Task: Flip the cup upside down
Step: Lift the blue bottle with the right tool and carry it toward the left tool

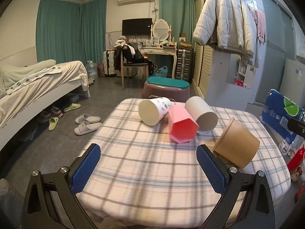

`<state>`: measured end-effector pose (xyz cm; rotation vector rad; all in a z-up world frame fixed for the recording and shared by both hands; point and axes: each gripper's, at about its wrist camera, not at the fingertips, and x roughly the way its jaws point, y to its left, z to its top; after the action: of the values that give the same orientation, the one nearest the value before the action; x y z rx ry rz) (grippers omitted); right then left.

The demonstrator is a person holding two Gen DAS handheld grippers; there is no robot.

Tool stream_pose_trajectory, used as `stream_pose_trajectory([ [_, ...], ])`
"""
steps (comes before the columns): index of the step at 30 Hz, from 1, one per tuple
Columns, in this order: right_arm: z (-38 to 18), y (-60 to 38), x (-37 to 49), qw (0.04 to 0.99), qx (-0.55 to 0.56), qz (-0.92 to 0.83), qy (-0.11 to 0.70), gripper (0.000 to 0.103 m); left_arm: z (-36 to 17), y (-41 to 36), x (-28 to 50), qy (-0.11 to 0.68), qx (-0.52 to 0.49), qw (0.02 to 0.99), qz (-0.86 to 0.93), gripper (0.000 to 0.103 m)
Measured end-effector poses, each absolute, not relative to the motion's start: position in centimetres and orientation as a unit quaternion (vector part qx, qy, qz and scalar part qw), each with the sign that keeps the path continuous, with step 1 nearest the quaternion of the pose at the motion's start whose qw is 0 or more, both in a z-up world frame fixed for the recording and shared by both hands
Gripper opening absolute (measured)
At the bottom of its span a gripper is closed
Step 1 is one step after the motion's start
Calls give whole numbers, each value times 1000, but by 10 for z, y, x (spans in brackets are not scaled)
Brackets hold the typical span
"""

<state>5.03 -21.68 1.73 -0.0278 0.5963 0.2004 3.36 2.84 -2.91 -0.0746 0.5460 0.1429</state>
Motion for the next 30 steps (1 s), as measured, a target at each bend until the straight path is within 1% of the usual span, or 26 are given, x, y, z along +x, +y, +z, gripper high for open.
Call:
stream_pose_trajectory([
  [6, -16, -126, 43, 940, -1, 80, 331, 78, -39, 68, 22, 275, -41, 958, 70, 103],
  [12, -47, -77, 47, 934, -7, 65, 352, 78, -49, 109, 14, 282, -41, 955, 84, 103],
  [17, -63, -61, 49, 931, -19, 53, 360, 78, -56, 130, 12, 286, -54, 953, 86, 103],
  [21, -66, -57, 48, 931, -30, 48, 361, 78, -61, 137, 13, 291, -62, 951, 84, 103],
  [30, -81, -53, 47, 923, -35, 57, 379, 78, -68, 136, 13, 301, -62, 948, 84, 103],
])
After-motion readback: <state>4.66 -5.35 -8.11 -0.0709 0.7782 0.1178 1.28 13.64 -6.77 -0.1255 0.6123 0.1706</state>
